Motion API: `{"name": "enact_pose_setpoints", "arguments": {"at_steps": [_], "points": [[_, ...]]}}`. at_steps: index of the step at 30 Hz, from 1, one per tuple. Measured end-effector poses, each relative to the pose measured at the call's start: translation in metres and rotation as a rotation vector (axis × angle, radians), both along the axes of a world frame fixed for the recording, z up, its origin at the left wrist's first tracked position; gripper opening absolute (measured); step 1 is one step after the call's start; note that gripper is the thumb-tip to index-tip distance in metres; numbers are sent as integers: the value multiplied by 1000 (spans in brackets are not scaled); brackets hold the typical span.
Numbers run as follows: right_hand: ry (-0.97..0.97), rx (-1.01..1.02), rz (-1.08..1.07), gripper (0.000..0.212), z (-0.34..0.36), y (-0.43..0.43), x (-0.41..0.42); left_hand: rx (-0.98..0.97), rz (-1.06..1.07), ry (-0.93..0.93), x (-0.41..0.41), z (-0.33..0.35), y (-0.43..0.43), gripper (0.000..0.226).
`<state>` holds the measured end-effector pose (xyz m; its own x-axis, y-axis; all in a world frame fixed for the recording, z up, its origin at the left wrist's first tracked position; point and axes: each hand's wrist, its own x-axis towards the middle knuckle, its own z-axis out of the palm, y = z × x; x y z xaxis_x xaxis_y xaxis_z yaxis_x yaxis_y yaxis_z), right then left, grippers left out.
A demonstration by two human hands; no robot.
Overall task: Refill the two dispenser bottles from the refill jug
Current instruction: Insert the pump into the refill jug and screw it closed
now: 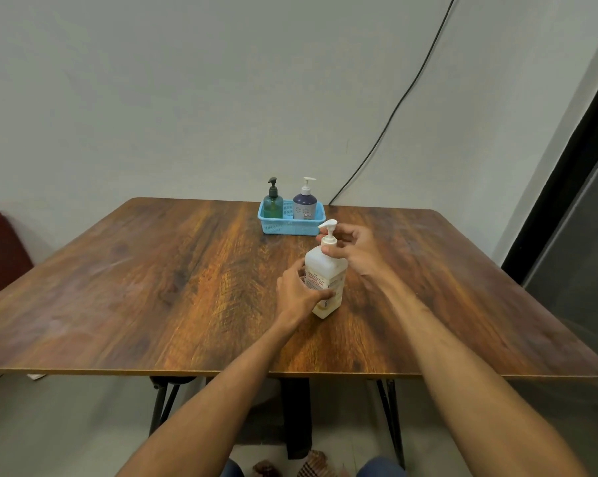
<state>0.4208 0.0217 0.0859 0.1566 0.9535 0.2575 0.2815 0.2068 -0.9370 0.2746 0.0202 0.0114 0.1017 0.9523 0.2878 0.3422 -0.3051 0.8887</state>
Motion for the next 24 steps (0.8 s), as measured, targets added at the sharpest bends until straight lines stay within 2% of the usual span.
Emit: {"name": "enact_pose_setpoints", "arguments": {"at_steps": [5, 12, 16, 21, 24], "points": [[-79, 49, -118, 35, 3, 1, -10, -17, 6, -3, 0, 4, -1, 76], [-60, 71, -156, 39, 4, -6, -16, -15, 24, 1, 0, 6, -4, 74], [-83, 59, -189, 35, 1, -7, -18, 17, 47, -8, 1, 4, -10, 70], [-26, 143, -291, 26, -6, -9, -31, 45, 64, -28, 2, 4, -11, 65], [17, 176, -238, 27, -4, -14, -29, 61, 76, -27, 5, 3, -12, 68]]}}
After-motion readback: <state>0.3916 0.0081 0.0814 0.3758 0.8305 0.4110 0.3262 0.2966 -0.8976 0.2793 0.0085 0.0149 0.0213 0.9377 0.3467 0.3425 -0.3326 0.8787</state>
